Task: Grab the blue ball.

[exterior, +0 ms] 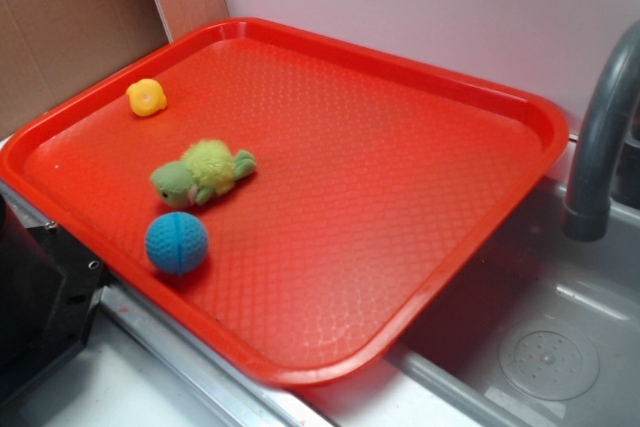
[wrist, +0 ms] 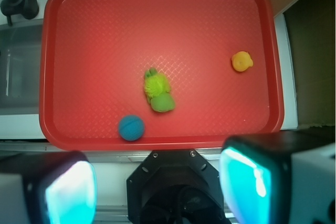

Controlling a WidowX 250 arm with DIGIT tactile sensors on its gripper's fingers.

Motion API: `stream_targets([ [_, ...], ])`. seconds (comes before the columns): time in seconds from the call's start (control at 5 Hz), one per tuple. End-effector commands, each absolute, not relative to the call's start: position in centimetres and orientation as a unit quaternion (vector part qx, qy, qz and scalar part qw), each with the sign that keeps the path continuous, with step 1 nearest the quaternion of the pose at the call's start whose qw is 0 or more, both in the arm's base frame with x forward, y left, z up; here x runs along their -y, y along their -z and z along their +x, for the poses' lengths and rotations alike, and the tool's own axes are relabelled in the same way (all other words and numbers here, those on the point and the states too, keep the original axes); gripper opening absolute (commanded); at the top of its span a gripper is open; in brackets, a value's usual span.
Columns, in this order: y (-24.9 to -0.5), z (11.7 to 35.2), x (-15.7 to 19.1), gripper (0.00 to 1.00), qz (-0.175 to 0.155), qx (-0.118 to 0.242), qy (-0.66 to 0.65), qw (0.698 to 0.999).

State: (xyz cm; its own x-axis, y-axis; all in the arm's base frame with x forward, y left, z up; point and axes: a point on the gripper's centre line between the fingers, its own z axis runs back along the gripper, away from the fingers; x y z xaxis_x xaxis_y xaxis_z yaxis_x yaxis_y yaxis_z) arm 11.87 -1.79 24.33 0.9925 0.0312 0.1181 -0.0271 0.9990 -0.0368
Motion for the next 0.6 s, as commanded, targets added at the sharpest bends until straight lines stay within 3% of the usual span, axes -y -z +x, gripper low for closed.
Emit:
stream_targets([
  [0.0, -24.3, 11.9, 1.8, 1.00, -0.018, 0.059, -0.015, 0.998],
  [0.2, -19.3, 11.8, 3.4, 1.00, 0.004, 0.052, -0.074, 0.996],
  [0.4, -14.3, 11.9, 4.7, 1.00, 0.000, 0.060, -0.084, 0.995],
])
